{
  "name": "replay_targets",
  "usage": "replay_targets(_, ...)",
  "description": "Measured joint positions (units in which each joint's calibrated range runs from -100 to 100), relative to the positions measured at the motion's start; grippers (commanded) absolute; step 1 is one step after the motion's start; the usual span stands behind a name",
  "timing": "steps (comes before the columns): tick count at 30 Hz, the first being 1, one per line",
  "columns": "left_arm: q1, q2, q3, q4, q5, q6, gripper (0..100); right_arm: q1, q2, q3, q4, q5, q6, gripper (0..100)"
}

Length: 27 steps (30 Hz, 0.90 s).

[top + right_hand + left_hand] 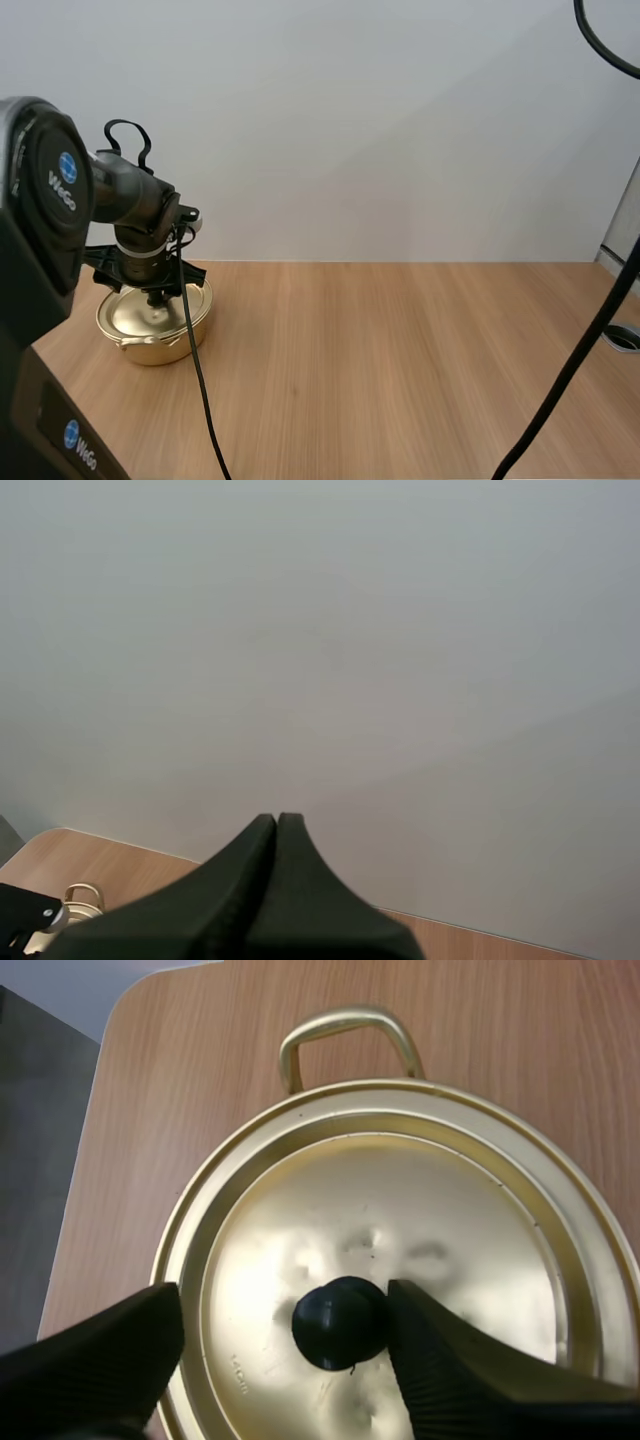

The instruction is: Open the pot, put the car inside, and close it

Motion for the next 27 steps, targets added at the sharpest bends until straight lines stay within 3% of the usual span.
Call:
replay_targets(11,0.0,0.0,-8.6,0.4,7.7,0.0,99,0.0,0.0,0.0,0.0,0.0,0.0,0)
replay_targets(13,-0.07,-0.4,-11.1,0.4,9.0,0.0,69,0.0,0.0,0.0,0.0,0.0,0.0,0)
replay_targets(16,-0.07,-1.6,-14.7,0.0,9.4,-0.2,0,0.0,0.0,0.0,0.0,0.0,0.0,0)
replay_targets(22,-0.07,-6.6,-20.5,-4.5,4.8,-0.2,0,0.0,0.0,0.0,-0.5,0.0,0.0,0)
replay_targets(27,-0.07,-12.4,-22.5,-4.7,0.9,-0.2,0,0.0,0.1,0.0,-5.6,0.0,0.9,0)
